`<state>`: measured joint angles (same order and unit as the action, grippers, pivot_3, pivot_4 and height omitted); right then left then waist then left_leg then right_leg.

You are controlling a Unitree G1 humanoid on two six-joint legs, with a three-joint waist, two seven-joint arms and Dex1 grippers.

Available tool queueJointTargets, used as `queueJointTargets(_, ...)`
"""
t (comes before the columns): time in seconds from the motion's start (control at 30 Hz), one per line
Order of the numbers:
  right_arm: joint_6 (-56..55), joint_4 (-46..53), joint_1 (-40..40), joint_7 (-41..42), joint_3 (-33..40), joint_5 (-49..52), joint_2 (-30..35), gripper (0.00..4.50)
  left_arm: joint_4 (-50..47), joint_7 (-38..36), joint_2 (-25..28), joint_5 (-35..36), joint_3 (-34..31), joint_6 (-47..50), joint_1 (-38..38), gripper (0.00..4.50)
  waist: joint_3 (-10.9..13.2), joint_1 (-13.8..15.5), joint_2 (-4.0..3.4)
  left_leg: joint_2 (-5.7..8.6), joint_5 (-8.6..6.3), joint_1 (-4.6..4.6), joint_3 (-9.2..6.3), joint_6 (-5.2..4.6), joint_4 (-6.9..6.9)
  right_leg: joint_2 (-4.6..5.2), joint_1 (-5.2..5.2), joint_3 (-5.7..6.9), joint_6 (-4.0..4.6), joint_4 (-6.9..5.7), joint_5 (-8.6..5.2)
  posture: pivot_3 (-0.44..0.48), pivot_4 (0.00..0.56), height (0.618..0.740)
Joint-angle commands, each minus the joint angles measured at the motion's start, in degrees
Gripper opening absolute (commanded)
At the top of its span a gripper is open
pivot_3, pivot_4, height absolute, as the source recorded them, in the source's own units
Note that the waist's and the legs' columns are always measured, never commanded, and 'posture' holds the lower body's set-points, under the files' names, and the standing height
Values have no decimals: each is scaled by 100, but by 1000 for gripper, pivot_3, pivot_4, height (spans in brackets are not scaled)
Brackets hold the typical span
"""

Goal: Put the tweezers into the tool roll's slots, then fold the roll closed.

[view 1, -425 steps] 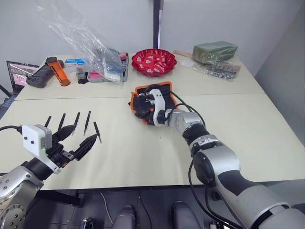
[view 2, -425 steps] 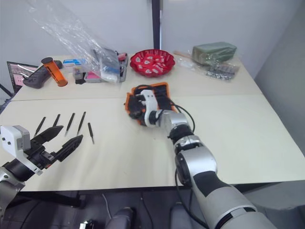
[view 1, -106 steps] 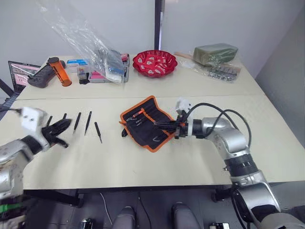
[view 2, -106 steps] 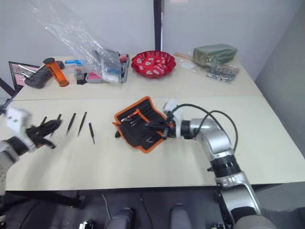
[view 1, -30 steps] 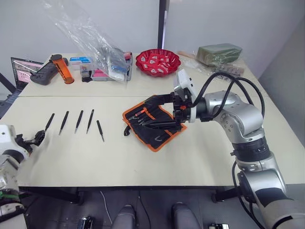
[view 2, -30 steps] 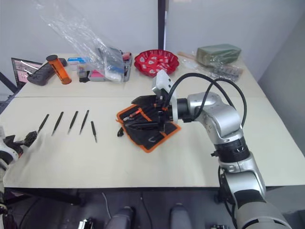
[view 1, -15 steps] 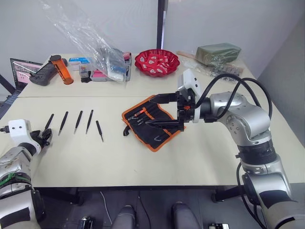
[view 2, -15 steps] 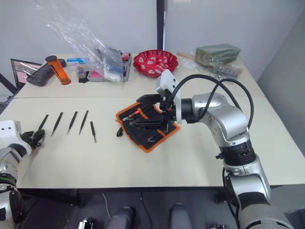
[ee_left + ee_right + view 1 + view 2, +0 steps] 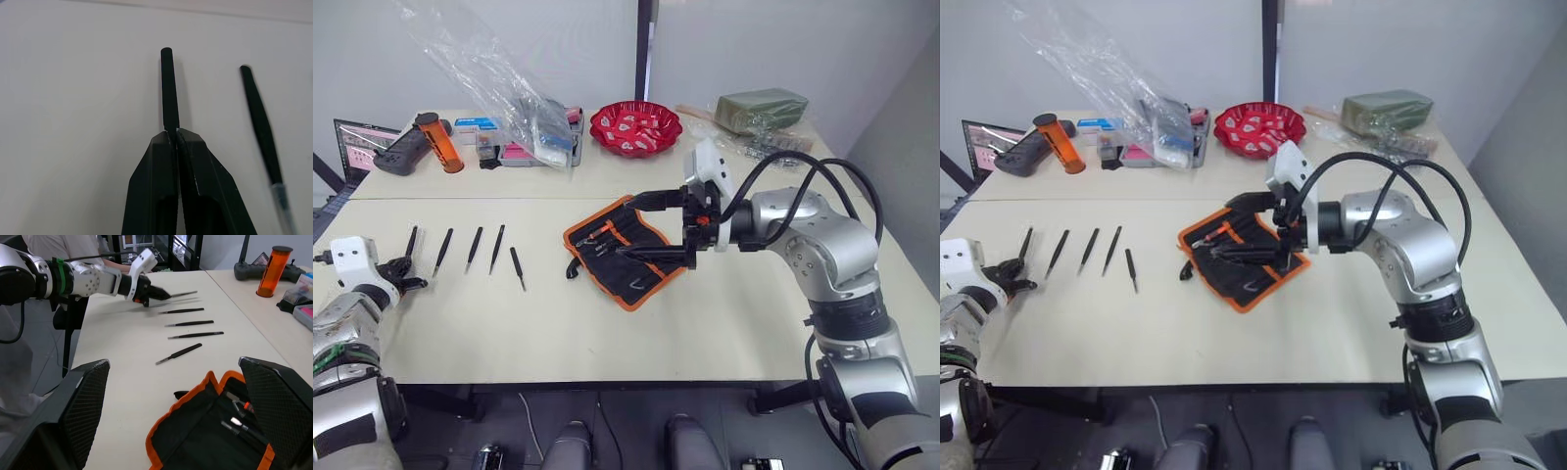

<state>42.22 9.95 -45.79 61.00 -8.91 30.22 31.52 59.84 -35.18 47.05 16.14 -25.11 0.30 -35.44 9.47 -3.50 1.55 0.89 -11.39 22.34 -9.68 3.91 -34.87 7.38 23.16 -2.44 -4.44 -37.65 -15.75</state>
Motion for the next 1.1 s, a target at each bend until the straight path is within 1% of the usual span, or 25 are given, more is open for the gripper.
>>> queueJointTargets(0.03, -191, 116, 106, -38, -81, -231, 149, 4500, -1643, -461, 227, 237, 44, 197, 159, 17, 0, 7, 0, 0, 0, 1, 0, 1, -1, 0, 0, -1, 0, 1, 0, 0, 150, 740)
queueJointTargets(0.1, -285, 37, 227, -214, -90, -377, 99, 4500, -2904, -675, 169, 505, 125, 696, 418, 17, 0, -3, 0, 0, 1, 0, 0, 1, 3, 0, 1, -2, 0, 2, 0, 0, 150, 740)
queueJointTargets(0.17, -396, -64, 317, -348, -124, -542, 50, 4500, -4056, -820, 152, 819, 291, 1408, 563, 17, 0, -11, -1, 0, 1, -2, 0, 1, 3, 0, 0, -3, 0, 0, 0, 0, 150, 740)
queueJointTargets(0.27, -378, -360, 386, -535, -133, -645, -109, 3694, -5271, -1019, 177, 1218, 624, 2369, 613, 0, 1, -29, 0, 0, 1, -2, 0, 1, 2, 0, -1, -4, 0, 1, 0, 0, 150, 740)
queueJointTargets(0.37, -804, -799, 493, -904, -203, -1086, -304, 2632, -6120, -1042, 132, 1421, 1061, 3110, 483, 0, 1, -44, -1, 0, 1, -3, 0, 1, 2, 0, -1, -4, -1, 0, 0, 0, 150, 740)
queueJointTargets(0.4, -962, -919, 539, -1047, -239, -1251, -368, 2328, -6299, -1012, 110, 1410, 1221, 3289, 432, 0, 1, -45, -1, 0, 1, -4, 0, 1, 2, 0, -1, -4, -1, -1, -1, 0, 150, 740)
queueJointTargets(0.43, -1052, -1001, 592, -1217, -229, -1359, -461, 1883, -6499, -997, 96, 1396, 1442, 3506, 378, 0, 1, -43, -1, 0, 1, -3, 1, 1, 2, 0, -1, -4, -1, 0, -1, 0, 150, 740)
queueJointTargets(0.5, -1065, -1099, 680, -1483, -138, -1418, -662, 1250, -6803, -1008, 65, 1369, 1745, 3775, 314, 0, 1, -45, -1, 0, 1, -3, 1, 1, 1, 0, -1, -4, -1, 0, -1, 0, 150, 740)
queueJointTargets(0.6, -1400, -1404, 898, -1734, -191, -1674, -901, 230, -7023, -919, -199, 1387, 2231, 4316, -26, 0, 1, -47, -1, 0, 1, -3, 1, 0, 2, 0, -1, -4, 0, -1, 0, 0, 150, 740)
queueJointTargets(0.63, -1515, -1526, 975, -1809, -196, -1738, -990, 21, -6985, -815, -347, 1302, 2391, 4428, -206, 0, 1, -47, -1, 0, 1, -2, 1, 0, 0, 0, -1, -4, -1, 1, 0, 0, 150, 740)
queueJointTargets(0.77, -1916, -2006, 1135, -1957, -209, -1943, -1235, 21, -6533, -581, -749, 999, 2836, 4750, -821, 0, 1, -39, -1, 1, 1, -1, 2, 0, -7, 0, -6, -4, -1, 3, 0, 0, 150, 740)
queueJointTargets(0.87, -2156, -2327, 1199, -2026, -172, -2032, -1351, 21, -6138, -612, -954, 732, 3192, 4756, -1136, 0, 1, -45, -1, 3, 2, -3, 2, 1, -8, 0, -7, -5, 0, 3, 0, 0, 150, 740)
queueJointTargets(0.93, -2336, -2522, 1287, -2052, -146, -2084, -1375, 21, -5798, -588, -1225, 553, 3399, 4654, -1371, 0, 1, -45, -1, 3, 2, -5, 2, 1, -6, 0, -7, -5, 0, 2, 0, 0, 150, 740)
queueJointTargets(1.0, -2460, -2613, 1384, -2100, -94, -2097, -1405, 21, -5507, -557, -1480, 352, 3565, 4523, -1514, 0, 1, -45, -1, 3, 3, -4, 2, 2, -8, 0, -8, -5, 0, 2, 0, 0, 150, 740)
queueJointTargets(1.1, -2471, -2560, 1500, -2099, -26, -2044, -1445, 21, -5282, -434, -1768, 205, 3578, 4533, -1524, 0, 1, -53, -2, 3, 10, -4, 1, 13, -9, 0, -8, -5, 0, 2, 0, 0, 150, 740)
